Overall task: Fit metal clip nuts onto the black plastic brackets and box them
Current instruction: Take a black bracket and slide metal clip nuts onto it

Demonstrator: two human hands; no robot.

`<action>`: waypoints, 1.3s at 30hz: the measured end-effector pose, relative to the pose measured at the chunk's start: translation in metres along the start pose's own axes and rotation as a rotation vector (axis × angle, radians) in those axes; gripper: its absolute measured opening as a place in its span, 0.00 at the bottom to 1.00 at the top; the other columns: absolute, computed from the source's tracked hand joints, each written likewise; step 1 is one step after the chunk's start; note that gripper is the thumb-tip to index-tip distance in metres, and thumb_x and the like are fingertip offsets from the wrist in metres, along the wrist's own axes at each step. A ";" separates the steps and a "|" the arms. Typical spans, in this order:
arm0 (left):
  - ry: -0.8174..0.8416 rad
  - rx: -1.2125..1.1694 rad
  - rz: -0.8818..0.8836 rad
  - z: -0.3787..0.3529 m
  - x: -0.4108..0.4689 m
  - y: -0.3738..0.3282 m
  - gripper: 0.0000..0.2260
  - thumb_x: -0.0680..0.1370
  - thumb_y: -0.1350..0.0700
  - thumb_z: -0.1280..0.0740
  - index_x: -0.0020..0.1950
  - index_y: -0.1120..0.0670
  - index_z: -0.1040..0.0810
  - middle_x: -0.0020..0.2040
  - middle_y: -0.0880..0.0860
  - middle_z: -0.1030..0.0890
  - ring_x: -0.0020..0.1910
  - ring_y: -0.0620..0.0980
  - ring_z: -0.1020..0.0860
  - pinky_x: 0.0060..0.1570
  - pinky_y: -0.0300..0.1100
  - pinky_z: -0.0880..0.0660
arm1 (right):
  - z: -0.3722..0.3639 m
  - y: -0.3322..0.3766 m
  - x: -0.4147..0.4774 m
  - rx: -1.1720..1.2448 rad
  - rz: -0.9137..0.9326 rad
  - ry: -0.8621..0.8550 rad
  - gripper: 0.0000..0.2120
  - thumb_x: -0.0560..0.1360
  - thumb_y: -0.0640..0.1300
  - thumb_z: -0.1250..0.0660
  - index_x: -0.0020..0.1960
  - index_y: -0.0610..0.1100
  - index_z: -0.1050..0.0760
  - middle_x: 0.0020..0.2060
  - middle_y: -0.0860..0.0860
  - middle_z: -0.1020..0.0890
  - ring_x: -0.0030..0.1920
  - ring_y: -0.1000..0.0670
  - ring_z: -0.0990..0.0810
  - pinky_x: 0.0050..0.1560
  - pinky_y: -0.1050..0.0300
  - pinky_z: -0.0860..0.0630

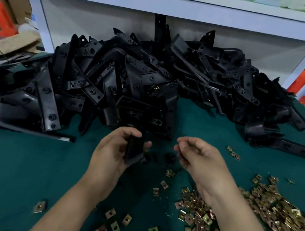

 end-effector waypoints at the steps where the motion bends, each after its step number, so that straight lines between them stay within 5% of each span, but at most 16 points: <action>1: 0.000 -0.067 0.018 -0.002 0.000 0.001 0.11 0.81 0.62 0.41 0.46 0.58 0.19 0.52 0.57 0.16 0.57 0.58 0.16 0.52 0.49 0.19 | -0.001 -0.002 0.000 0.028 -0.001 0.016 0.06 0.80 0.37 0.34 0.50 0.44 0.18 0.36 0.53 0.15 0.38 0.59 0.18 0.40 0.67 0.22; 3: 0.064 -0.175 0.047 -0.013 -0.002 0.001 0.05 0.74 0.61 0.31 0.48 0.60 0.19 0.52 0.56 0.16 0.59 0.56 0.17 0.58 0.49 0.19 | -0.002 -0.003 0.000 0.062 0.003 0.038 0.05 0.79 0.38 0.33 0.52 0.44 0.18 0.36 0.52 0.15 0.38 0.58 0.18 0.40 0.66 0.22; 9: 0.183 -0.386 0.139 -0.031 -0.013 0.008 0.43 0.66 0.74 0.27 0.70 0.43 0.38 0.60 0.70 0.19 0.60 0.56 0.17 0.55 0.44 0.18 | -0.008 -0.001 -0.006 0.217 0.001 0.069 0.11 0.66 0.42 0.26 0.48 0.42 0.19 0.38 0.51 0.15 0.40 0.56 0.17 0.45 0.65 0.19; 12: 0.162 -0.552 0.108 -0.031 -0.011 0.006 0.55 0.56 0.72 0.16 0.75 0.48 0.40 0.63 0.70 0.21 0.62 0.59 0.19 0.48 0.42 0.17 | -0.010 0.001 -0.008 0.253 0.012 0.101 0.13 0.64 0.41 0.26 0.49 0.42 0.17 0.40 0.50 0.14 0.40 0.56 0.16 0.44 0.65 0.20; 15: 0.076 -0.458 0.149 -0.026 -0.011 0.009 0.42 0.64 0.66 0.22 0.77 0.60 0.32 0.62 0.61 0.17 0.60 0.51 0.17 0.49 0.38 0.18 | -0.015 0.002 -0.009 0.248 0.017 0.140 0.12 0.65 0.40 0.27 0.49 0.42 0.15 0.47 0.46 0.13 0.46 0.53 0.15 0.50 0.61 0.18; 18: 0.224 -0.542 0.272 -0.039 -0.017 0.013 0.36 0.58 0.68 0.16 0.66 0.61 0.19 0.63 0.61 0.18 0.56 0.54 0.15 0.43 0.40 0.18 | -0.019 0.002 -0.011 0.240 0.023 0.152 0.10 0.67 0.42 0.28 0.48 0.44 0.14 0.47 0.47 0.13 0.47 0.53 0.16 0.49 0.63 0.19; 23: 0.209 -0.509 0.272 -0.034 -0.015 0.014 0.12 0.77 0.59 0.32 0.57 0.50 0.13 0.62 0.58 0.17 0.57 0.58 0.16 0.47 0.51 0.17 | -0.022 0.007 -0.014 0.220 0.050 0.166 0.15 0.65 0.42 0.26 0.51 0.41 0.17 0.43 0.47 0.15 0.44 0.52 0.17 0.49 0.60 0.19; 26: 0.196 -0.393 0.280 -0.029 -0.014 0.015 0.12 0.81 0.50 0.37 0.58 0.46 0.14 0.62 0.55 0.16 0.50 0.50 0.14 0.44 0.46 0.17 | -0.022 0.009 -0.016 0.236 0.051 0.159 0.14 0.62 0.39 0.25 0.48 0.41 0.18 0.40 0.47 0.17 0.40 0.53 0.18 0.43 0.63 0.20; 29: 0.215 -0.346 0.257 -0.030 -0.015 0.012 0.11 0.72 0.44 0.24 0.50 0.48 0.13 0.63 0.54 0.16 0.52 0.49 0.15 0.45 0.45 0.18 | -0.022 0.010 -0.018 0.252 0.056 0.163 0.10 0.62 0.36 0.25 0.43 0.42 0.16 0.39 0.47 0.15 0.39 0.53 0.16 0.40 0.65 0.21; 32: 0.255 -0.289 0.189 -0.028 -0.014 0.008 0.23 0.57 0.50 0.13 0.50 0.49 0.13 0.63 0.57 0.17 0.59 0.51 0.17 0.48 0.46 0.18 | -0.021 0.009 -0.017 0.241 0.061 0.160 0.09 0.64 0.39 0.26 0.44 0.44 0.13 0.40 0.48 0.14 0.40 0.55 0.16 0.42 0.65 0.21; 35: 0.253 -0.199 0.175 -0.026 -0.011 0.008 0.27 0.61 0.57 0.14 0.58 0.47 0.14 0.63 0.56 0.17 0.62 0.52 0.18 0.51 0.45 0.18 | -0.024 0.010 -0.017 0.241 0.069 0.195 0.11 0.67 0.40 0.27 0.49 0.45 0.13 0.45 0.48 0.13 0.45 0.55 0.16 0.46 0.65 0.21; 39: 0.171 -0.126 0.161 -0.019 -0.006 0.012 0.21 0.65 0.59 0.20 0.55 0.45 0.14 0.62 0.52 0.16 0.61 0.52 0.17 0.52 0.46 0.18 | -0.029 0.011 -0.019 0.191 0.077 0.239 0.16 0.65 0.43 0.25 0.54 0.47 0.14 0.43 0.51 0.15 0.45 0.56 0.17 0.47 0.66 0.21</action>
Point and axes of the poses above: each hand's wrist, its own x-axis towards the middle knuckle, its own z-axis out of the back of the hand, y = z × x, the point moved 10 cm from there along x, towards the middle knuckle
